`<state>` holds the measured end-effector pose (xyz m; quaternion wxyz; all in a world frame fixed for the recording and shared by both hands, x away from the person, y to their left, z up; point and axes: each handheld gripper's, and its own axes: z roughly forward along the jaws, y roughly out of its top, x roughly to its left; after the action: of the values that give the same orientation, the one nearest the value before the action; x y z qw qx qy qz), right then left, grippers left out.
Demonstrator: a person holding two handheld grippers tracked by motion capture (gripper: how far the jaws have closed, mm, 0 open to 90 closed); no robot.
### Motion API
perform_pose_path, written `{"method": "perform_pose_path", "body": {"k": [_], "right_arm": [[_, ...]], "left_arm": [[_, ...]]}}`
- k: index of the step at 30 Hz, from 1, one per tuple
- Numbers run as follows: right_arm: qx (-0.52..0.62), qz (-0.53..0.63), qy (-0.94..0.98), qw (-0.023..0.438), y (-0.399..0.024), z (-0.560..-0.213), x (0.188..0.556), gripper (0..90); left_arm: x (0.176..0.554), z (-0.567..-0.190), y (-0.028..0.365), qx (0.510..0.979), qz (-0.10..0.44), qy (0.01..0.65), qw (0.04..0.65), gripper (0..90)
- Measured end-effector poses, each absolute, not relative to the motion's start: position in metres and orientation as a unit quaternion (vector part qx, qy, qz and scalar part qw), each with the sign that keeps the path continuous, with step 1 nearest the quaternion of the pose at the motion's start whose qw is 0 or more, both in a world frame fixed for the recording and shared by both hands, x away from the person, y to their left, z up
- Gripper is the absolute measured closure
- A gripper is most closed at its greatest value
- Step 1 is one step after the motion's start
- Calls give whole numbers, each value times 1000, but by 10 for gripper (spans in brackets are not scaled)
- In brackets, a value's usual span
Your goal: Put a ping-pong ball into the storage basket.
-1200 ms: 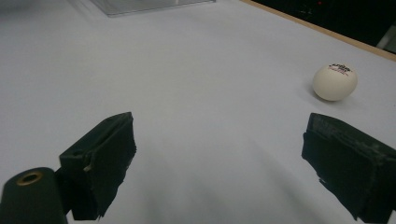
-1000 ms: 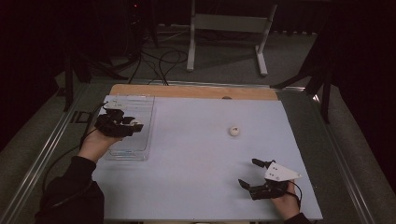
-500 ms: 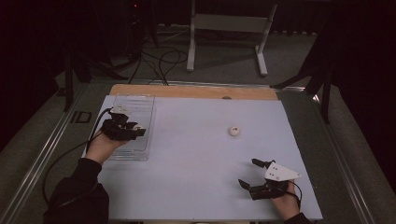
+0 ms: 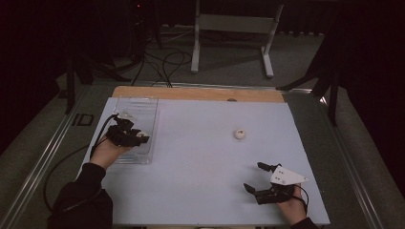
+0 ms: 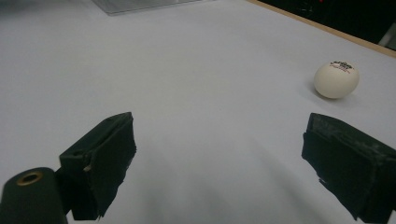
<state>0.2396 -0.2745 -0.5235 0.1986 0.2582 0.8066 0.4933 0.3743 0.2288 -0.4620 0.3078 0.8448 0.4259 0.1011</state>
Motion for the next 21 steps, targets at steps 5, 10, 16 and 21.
{"method": "perform_pose_path", "body": {"k": [5, 10, 16, 21], "right_arm": [[258, 492, 807, 199, -275, -524, 240, 95], [258, 493, 807, 199, -275, -524, 240, 95], [261, 492, 806, 198, -275, -524, 240, 95], [259, 489, 809, 198, -275, -524, 240, 95]], "left_arm": [[377, -467, 229, 846, 96, 430, 301, 521], [379, -469, 229, 844, 88, 435, 300, 520], [379, -465, 229, 840, 85, 440, 306, 472], [378, -459, 228, 840, 86, 438, 309, 339]]}}
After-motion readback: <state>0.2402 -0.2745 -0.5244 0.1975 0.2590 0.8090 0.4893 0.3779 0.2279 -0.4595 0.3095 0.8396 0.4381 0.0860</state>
